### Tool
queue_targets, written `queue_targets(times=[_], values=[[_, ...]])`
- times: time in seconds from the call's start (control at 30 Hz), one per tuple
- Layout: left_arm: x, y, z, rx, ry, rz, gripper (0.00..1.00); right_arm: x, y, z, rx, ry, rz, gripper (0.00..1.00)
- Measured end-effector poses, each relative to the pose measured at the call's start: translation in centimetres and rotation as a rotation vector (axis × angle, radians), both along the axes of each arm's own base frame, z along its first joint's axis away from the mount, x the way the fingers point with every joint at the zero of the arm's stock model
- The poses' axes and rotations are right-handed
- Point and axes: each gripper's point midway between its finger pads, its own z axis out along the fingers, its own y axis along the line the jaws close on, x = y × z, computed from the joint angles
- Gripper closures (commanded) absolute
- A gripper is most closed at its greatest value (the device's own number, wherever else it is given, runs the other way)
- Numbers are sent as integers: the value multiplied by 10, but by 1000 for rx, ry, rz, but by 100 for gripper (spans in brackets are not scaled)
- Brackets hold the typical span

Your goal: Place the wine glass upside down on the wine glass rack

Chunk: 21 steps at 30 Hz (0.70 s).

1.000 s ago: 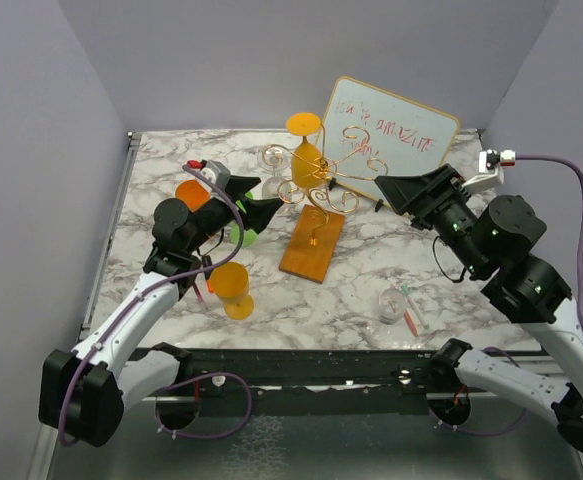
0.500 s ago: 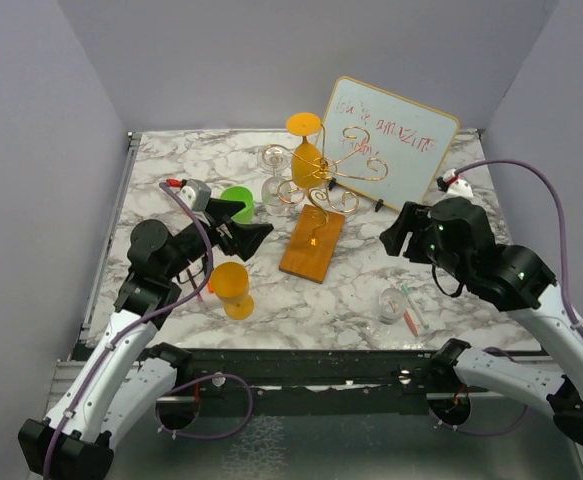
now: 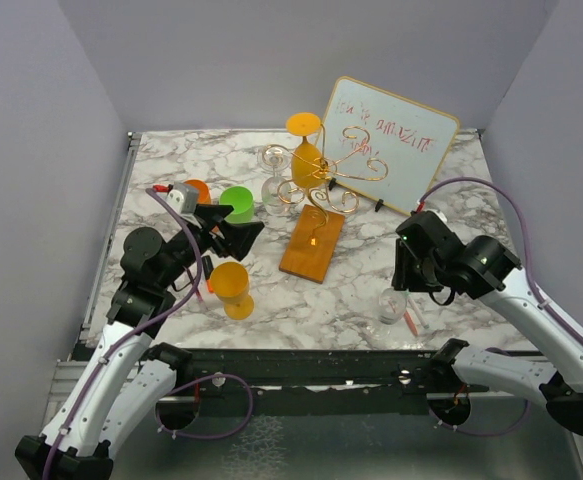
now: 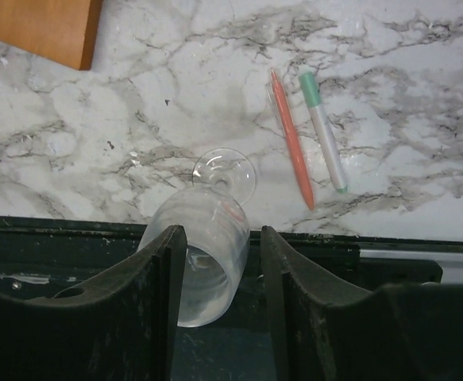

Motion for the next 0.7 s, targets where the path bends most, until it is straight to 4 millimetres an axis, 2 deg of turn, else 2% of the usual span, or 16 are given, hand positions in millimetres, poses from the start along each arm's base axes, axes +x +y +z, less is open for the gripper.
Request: queue_targets(times=[0.1, 0.47, 0.6, 0.7], values=[[2, 0, 2, -13, 3, 9, 1, -6, -1, -5, -11, 42, 8, 54], [5, 0, -8, -45, 37, 22, 1, -9, 7, -7, 24, 70, 4, 64], [6, 1, -8, -53, 43, 28, 1, -12, 5, -7, 20, 77, 5, 59], [6, 1, -7, -59, 47, 28, 1, -23, -3, -10, -6, 118, 7, 56]])
